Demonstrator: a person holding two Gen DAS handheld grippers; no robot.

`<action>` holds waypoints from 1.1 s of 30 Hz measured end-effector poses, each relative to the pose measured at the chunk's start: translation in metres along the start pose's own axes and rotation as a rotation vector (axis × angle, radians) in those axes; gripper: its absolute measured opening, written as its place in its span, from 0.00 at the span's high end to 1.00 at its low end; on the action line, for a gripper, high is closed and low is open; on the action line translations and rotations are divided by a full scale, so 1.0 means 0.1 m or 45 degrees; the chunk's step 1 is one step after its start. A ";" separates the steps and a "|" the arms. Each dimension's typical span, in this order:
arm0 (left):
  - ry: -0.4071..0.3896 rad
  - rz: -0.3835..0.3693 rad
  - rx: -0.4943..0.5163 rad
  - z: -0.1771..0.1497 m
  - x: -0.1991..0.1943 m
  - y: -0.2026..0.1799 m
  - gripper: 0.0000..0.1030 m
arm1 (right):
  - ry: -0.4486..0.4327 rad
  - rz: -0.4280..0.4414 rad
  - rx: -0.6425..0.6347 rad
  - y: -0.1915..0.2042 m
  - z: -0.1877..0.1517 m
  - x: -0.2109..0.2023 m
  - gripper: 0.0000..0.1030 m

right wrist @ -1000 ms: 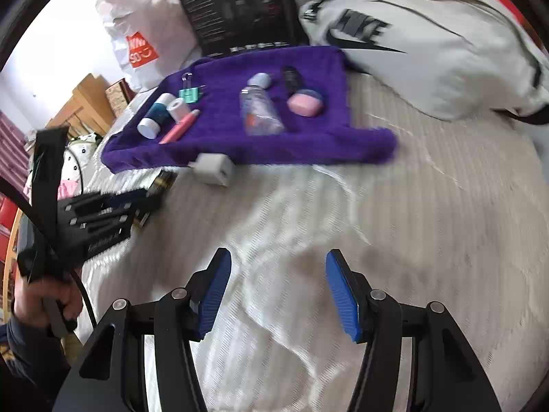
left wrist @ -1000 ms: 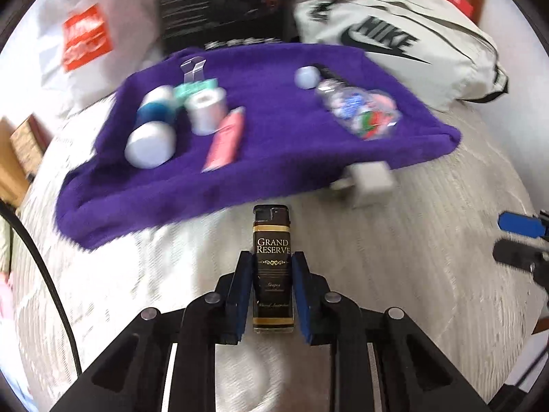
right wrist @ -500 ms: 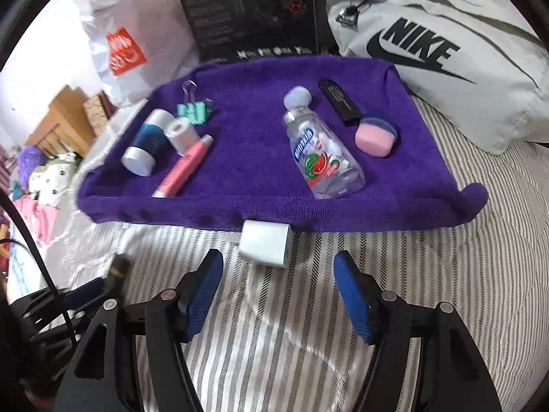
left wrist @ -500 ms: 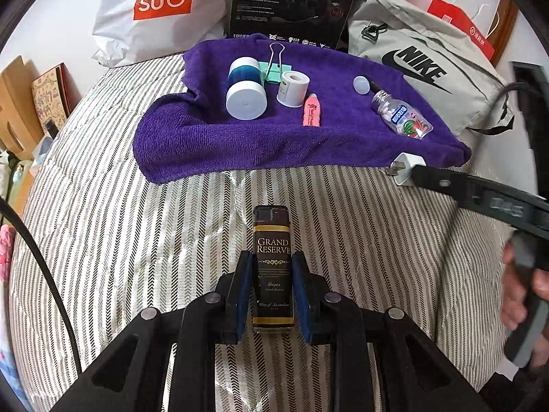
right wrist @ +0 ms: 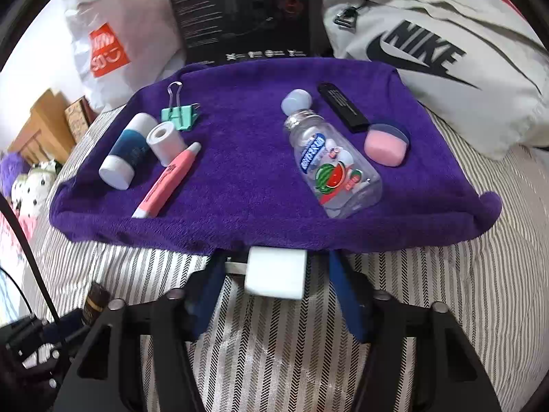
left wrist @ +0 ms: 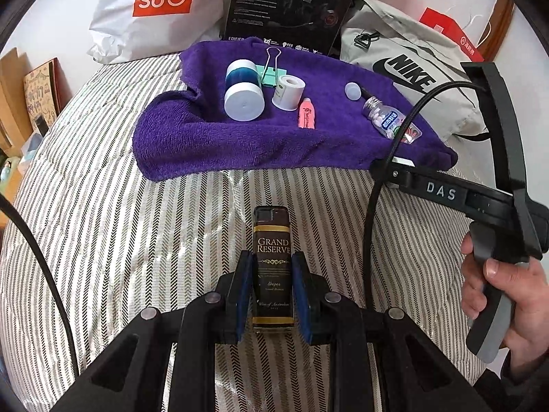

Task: Organize rigid objects
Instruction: 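Grasp the white charger cube with the right tool while the left tool holds the bottle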

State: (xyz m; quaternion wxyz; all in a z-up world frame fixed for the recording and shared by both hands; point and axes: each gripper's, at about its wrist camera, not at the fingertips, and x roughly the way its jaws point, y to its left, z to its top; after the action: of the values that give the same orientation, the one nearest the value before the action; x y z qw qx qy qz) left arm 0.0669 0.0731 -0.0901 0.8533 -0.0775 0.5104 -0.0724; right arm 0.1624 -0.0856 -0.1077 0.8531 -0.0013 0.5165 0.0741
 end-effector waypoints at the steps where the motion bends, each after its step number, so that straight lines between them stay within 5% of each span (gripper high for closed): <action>1: -0.002 0.001 0.001 0.00 0.00 0.00 0.78 | 0.005 0.009 -0.011 0.00 -0.01 -0.01 0.55; 15: 0.011 0.047 0.030 0.01 0.02 -0.04 0.78 | 0.094 0.022 -0.135 -0.15 -0.19 -0.19 0.57; 33: 0.021 0.086 0.051 0.02 0.04 -0.08 0.78 | 0.003 0.064 -0.072 -0.22 -0.15 -0.16 0.57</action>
State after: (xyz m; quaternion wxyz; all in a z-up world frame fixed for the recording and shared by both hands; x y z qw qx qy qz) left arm 0.0700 0.0643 -0.0915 0.8525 -0.0425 0.5181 -0.0542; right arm 0.1445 -0.1110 -0.1022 0.8500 -0.0124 0.5149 0.1100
